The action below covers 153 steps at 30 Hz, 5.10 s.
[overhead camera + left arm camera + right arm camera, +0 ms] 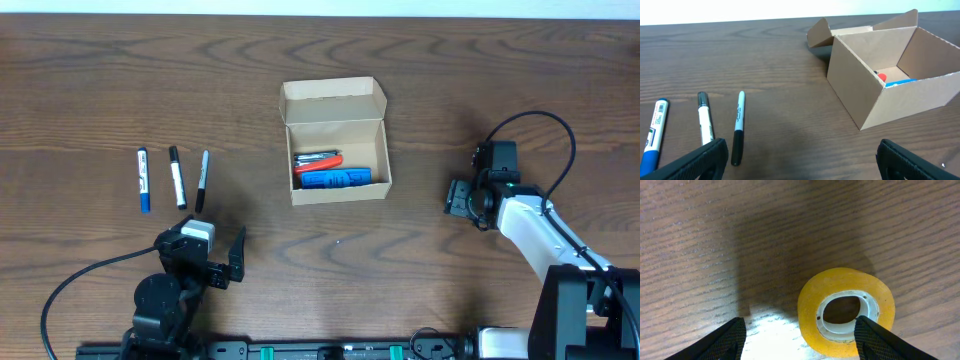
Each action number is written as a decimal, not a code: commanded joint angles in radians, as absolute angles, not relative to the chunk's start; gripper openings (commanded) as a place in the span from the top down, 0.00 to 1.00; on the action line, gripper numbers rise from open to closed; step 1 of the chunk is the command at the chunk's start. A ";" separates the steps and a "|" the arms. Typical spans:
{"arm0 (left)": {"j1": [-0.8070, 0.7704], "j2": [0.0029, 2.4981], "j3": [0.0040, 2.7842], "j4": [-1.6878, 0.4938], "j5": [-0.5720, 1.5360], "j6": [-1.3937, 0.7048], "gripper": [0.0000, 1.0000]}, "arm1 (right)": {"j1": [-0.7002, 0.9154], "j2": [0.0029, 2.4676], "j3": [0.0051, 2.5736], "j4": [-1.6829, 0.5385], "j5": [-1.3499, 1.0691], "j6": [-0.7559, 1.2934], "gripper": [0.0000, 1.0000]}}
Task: Pack container
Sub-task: 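Move the right gripper down onto the yellow tape roll and grasp it, then carry the yellow tape roll into the box beside the duster, then release the tape roll and retract the right gripper to the right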
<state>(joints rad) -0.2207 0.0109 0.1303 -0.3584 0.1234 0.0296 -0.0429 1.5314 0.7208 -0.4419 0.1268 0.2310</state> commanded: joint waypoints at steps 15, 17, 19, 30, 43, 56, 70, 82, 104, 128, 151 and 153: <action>-0.223 0.004 0.109 -0.362 0.111 0.026 0.05 | -0.059 1.545 0.651 -0.369 0.120 0.246 0.65; -0.223 0.004 0.109 -0.362 0.111 0.026 0.05 | -0.059 1.545 0.651 -0.368 0.120 0.246 0.71; -0.223 0.004 0.109 -0.362 0.111 0.026 0.05 | -0.059 1.545 0.651 -0.366 0.120 0.246 0.73; -0.223 0.004 0.109 -0.362 0.111 0.026 0.05 | -0.059 1.543 0.665 -0.375 0.115 0.246 0.76; -0.223 0.004 0.109 -0.362 0.111 0.026 0.05 | -0.037 1.476 1.034 -0.594 -0.009 0.187 0.77; -0.223 0.004 0.109 -0.362 0.111 0.026 0.05 | 0.234 1.497 1.378 -0.629 -0.072 0.095 0.76; -0.223 0.004 0.109 -0.362 0.111 0.026 0.05 | 0.448 1.794 1.603 -0.774 -0.071 0.043 0.77; -0.223 0.004 0.109 -0.362 0.111 0.026 0.05 | 0.546 1.892 1.602 -0.932 0.055 0.110 0.78; -0.223 0.004 0.109 -0.362 0.111 0.026 0.05 | 0.544 1.900 1.435 -0.877 0.094 0.191 0.79; -0.223 0.004 0.109 -0.362 0.111 0.026 0.05 | 0.545 1.887 1.435 -0.869 0.070 0.190 0.48; -0.223 0.004 0.109 -0.362 0.111 0.026 0.05 | 0.439 1.618 1.594 -1.031 -0.060 0.075 0.42; -0.223 0.004 0.109 -0.362 0.111 0.026 0.05 | 0.390 1.600 1.593 -1.065 -0.123 0.020 0.42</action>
